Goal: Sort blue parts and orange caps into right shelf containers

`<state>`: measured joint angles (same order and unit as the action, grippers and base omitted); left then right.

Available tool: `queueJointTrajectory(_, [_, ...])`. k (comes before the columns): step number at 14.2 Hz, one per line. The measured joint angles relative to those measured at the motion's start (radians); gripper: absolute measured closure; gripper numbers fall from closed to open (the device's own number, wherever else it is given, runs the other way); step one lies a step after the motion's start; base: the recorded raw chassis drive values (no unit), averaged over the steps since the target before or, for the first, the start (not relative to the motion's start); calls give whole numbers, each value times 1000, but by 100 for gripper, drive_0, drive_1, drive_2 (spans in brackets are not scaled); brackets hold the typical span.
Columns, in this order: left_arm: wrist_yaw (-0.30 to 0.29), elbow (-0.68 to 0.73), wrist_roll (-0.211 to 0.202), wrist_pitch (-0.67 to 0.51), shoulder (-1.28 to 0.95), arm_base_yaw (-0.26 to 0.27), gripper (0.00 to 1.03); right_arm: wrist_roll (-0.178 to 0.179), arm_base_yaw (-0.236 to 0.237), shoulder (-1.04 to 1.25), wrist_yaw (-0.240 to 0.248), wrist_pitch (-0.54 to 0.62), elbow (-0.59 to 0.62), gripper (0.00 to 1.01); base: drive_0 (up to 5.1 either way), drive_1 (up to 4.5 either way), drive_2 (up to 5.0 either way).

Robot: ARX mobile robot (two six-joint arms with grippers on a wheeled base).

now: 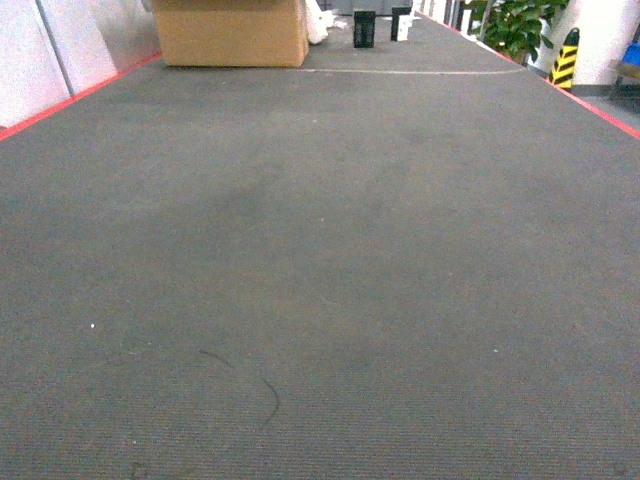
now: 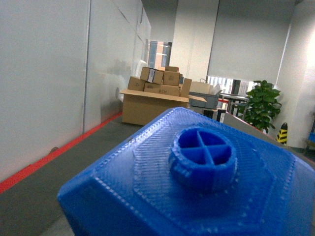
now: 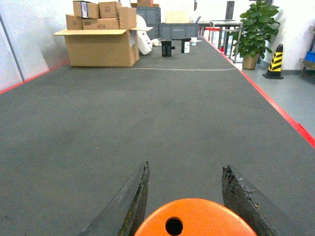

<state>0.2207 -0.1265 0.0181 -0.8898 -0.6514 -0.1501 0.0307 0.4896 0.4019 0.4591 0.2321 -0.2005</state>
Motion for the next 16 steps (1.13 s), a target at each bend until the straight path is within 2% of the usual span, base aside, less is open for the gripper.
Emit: queueJointTrajectory(16, [0,0,0,0,-1,0,43,3,0,0,-3,0,0,61,0,0,0])
